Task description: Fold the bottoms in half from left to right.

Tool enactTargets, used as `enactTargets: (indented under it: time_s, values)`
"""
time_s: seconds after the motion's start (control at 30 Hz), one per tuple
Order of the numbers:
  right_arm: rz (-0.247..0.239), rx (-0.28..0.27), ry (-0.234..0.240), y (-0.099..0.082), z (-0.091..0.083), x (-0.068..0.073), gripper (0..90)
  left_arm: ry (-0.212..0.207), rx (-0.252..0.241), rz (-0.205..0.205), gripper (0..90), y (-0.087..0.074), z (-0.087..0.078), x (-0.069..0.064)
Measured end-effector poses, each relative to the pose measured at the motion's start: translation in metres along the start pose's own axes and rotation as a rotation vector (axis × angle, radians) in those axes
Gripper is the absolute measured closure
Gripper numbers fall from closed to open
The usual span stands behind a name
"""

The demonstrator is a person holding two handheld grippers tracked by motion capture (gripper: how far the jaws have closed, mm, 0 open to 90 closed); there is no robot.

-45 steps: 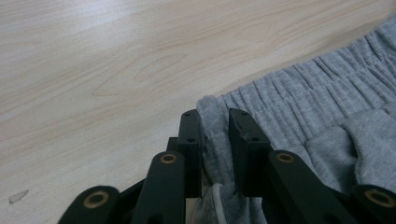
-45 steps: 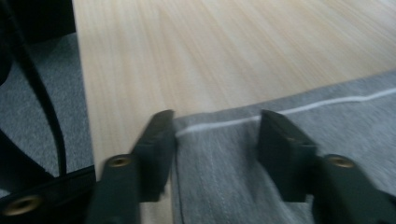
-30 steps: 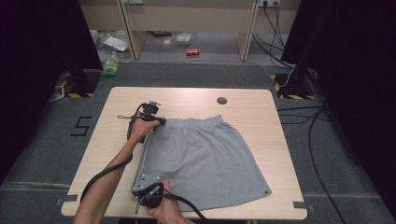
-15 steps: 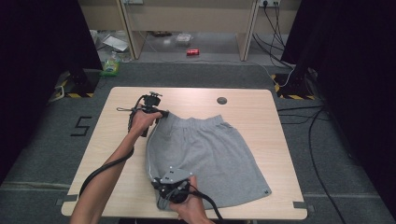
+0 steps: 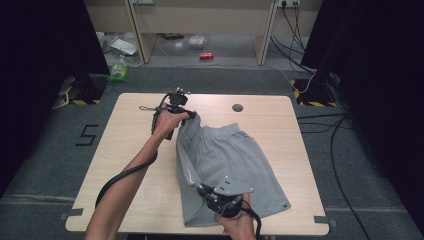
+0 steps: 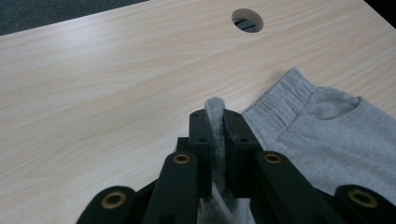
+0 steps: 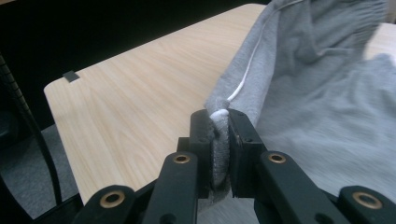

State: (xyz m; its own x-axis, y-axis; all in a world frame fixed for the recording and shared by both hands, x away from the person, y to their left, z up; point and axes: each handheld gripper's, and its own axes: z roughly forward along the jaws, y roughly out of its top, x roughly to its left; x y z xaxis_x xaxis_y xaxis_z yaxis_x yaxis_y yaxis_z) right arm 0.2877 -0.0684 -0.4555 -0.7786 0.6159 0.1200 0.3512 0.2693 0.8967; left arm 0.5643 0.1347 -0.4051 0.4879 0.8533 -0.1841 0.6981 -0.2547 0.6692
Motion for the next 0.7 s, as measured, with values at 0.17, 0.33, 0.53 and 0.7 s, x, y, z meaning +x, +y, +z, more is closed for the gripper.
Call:
enactTargets:
  time_s: [0.17,0.33,0.53,0.7]
  values:
    - [0.022,-0.017,-0.043,-0.01,-0.028,-0.01,81.9,-0.021,-0.016,-0.018,82.3,0.009,0.0,-0.008]
    - [0.054,-0.039,-0.089,-0.025,-0.053,-0.019,81.9,-0.036,-0.021,-0.016,82.3,0.018,0.004,-0.021]
    - [0.082,-0.059,-0.138,-0.035,-0.076,-0.03,82.0,-0.057,-0.021,0.009,82.3,0.028,0.018,-0.048]
    - [0.112,-0.083,-0.181,-0.045,-0.097,-0.039,81.9,-0.074,-0.016,0.028,82.2,0.037,0.032,-0.071]
